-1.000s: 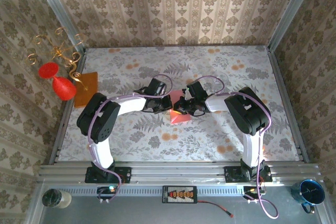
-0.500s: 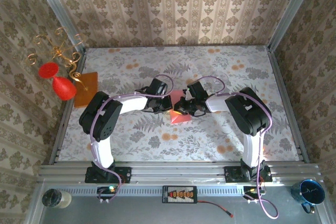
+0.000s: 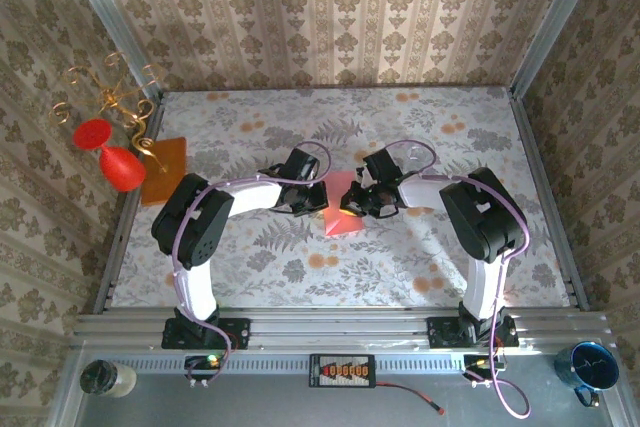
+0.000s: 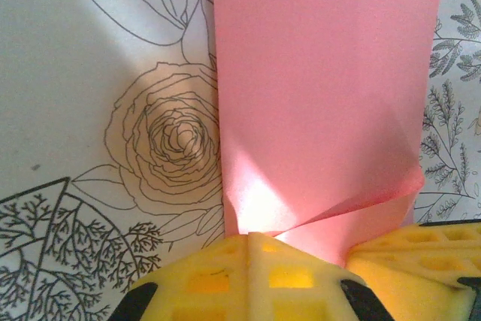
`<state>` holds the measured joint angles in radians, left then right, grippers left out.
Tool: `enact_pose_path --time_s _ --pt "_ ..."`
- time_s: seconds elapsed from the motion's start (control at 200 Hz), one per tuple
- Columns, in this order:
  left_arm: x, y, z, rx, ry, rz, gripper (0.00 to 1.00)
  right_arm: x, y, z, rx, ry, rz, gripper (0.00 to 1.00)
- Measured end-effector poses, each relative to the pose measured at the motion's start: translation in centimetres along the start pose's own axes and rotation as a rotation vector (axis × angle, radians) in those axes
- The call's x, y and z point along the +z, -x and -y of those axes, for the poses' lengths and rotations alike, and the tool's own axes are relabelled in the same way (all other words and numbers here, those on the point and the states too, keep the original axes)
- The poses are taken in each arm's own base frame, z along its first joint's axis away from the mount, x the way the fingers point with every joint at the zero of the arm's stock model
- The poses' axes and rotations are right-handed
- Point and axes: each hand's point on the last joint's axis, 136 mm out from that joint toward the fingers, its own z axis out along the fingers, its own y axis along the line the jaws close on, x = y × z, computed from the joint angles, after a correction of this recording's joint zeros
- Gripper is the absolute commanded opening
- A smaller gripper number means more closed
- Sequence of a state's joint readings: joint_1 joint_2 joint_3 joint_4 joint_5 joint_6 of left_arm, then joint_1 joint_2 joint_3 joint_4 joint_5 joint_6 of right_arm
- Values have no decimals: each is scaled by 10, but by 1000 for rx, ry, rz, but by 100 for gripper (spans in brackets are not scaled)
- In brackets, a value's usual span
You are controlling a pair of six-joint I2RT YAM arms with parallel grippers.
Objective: Fold a paper plane with a square sheet of paper (pick it up from the middle)
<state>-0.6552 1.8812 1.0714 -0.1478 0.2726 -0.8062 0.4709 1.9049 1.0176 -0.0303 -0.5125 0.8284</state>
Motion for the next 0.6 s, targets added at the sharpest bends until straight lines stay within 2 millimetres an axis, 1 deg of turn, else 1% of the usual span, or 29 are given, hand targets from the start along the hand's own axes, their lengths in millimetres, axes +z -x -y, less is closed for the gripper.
enact_pose_path --time_s 0.155,0.385,0.6 --pt "0 0 0 -1 3 -3 0 3 4 5 -10 -25 13 3" --pt "-1 1 2 -2 -2 -5 0 5 4 8 -11 -27 21 3" --pt "-4 6 13 5 -41 8 0 5 3 10 -20 1 44 3"
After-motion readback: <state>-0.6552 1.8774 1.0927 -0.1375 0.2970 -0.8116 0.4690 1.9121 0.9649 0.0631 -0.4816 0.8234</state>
